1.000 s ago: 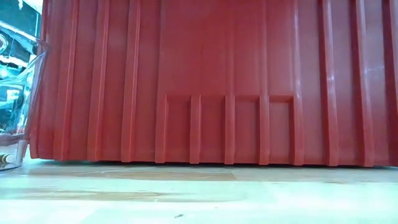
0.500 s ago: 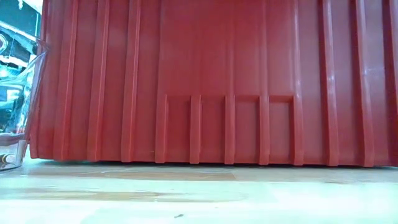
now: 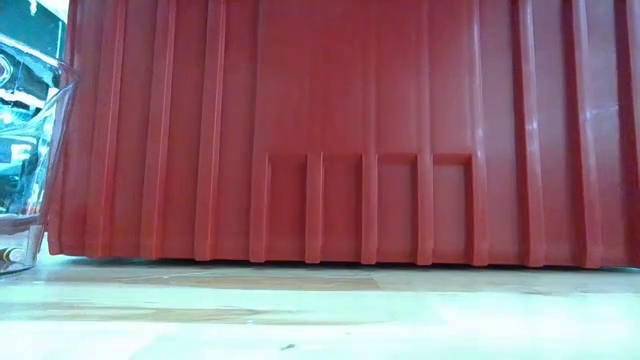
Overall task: Sort blocks
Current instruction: Put the blue block into the bin, then put the green block into the bin
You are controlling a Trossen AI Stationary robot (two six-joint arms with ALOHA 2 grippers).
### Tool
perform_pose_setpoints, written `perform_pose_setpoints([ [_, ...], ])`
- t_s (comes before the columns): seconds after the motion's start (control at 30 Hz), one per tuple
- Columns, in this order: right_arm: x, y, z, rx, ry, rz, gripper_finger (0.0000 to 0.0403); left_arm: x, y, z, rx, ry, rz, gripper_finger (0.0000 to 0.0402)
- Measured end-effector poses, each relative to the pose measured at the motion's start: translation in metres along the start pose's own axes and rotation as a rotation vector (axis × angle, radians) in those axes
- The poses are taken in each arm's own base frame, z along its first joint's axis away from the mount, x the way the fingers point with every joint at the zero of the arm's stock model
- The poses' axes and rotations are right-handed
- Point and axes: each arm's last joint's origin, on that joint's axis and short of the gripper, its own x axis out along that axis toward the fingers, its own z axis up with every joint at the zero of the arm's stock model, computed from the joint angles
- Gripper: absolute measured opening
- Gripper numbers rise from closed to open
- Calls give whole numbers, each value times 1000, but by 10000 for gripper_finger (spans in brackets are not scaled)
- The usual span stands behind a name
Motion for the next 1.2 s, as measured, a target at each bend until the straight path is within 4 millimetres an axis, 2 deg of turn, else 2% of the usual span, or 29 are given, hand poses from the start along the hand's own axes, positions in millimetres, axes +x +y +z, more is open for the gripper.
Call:
perform_pose_setpoints([
  [0.17,0,0,1,-10,-8,-1,129,0,-32,-15,-77,96,-67,124],
  [0.27,0,0,1,-1,-8,2,129,8,-43,-20,-138,129,-18,124],
  [0.37,0,1,1,-1,-8,4,129,25,-42,-27,-248,160,65,124],
  [0.53,-1,3,0,-57,-6,35,129,46,-39,-29,-377,212,107,129],
  [0.77,-1,4,0,-104,-5,53,129,49,-45,-28,-499,255,39,287],
  [0.87,-1,4,0,-126,2,69,129,40,-51,-23,-502,246,8,332],
  [0.93,-1,5,-1,-154,3,86,129,26,-56,-17,-494,205,-40,347],
  [1.07,-1,5,-1,-204,1,108,129,-21,-85,-10,-375,86,-158,352],
  [1.2,-2,6,-1,-221,2,126,129,-66,-121,-31,-158,103,-198,349],
])
